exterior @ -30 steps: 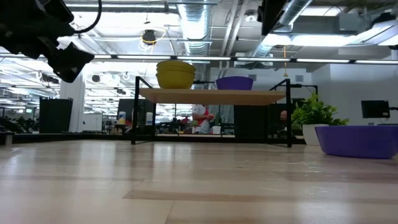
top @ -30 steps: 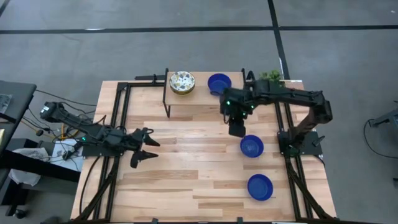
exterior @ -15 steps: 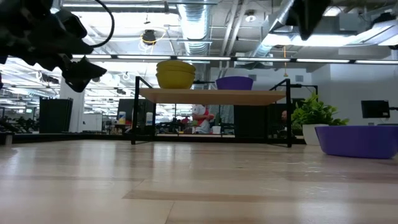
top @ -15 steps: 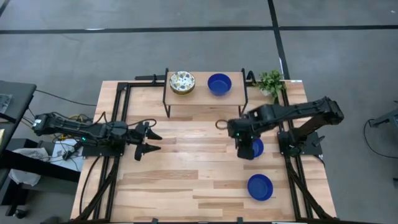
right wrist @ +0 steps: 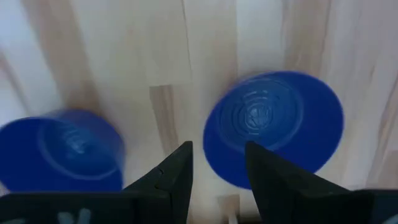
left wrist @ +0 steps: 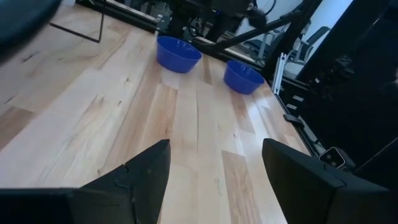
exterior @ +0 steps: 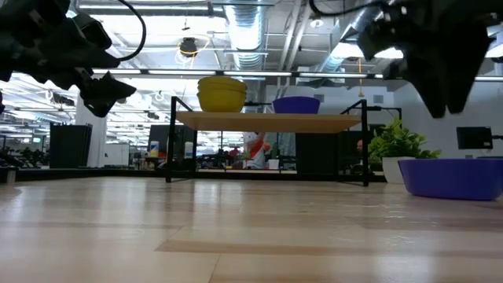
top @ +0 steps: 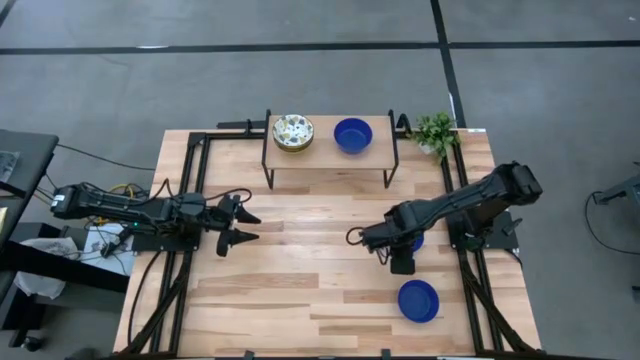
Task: Pick & Place Mini bowls
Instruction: Stack the top blue bowl on the blue bowl on the shelf
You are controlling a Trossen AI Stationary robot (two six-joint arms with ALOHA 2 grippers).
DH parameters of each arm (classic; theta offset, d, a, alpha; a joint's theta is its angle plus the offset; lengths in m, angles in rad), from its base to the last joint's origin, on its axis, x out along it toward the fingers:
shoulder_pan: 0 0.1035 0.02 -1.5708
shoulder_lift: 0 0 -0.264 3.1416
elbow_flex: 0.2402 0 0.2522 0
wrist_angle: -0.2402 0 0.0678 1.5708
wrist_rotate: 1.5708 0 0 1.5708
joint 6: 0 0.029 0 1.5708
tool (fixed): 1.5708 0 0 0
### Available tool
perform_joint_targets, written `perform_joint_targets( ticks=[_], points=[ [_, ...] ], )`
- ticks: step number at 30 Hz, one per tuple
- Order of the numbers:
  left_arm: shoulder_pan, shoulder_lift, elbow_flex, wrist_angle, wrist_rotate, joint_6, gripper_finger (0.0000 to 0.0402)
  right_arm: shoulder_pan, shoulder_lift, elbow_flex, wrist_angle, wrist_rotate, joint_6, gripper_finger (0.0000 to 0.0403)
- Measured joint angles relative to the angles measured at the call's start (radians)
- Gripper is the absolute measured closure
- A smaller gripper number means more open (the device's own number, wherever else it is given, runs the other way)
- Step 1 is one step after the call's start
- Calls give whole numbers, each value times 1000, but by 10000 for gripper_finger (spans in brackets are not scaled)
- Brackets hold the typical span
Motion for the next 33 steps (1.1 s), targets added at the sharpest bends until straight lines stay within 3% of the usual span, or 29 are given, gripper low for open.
perform_joint_targets(
  ticks=[14,33],
  points=[
    [0,0,0,-5,3,-8,149,4,-156,-259,220,-1,166,269],
    [0,0,0,-5,3,-8,149,69,-164,-321,330,35,235,274]
  ],
)
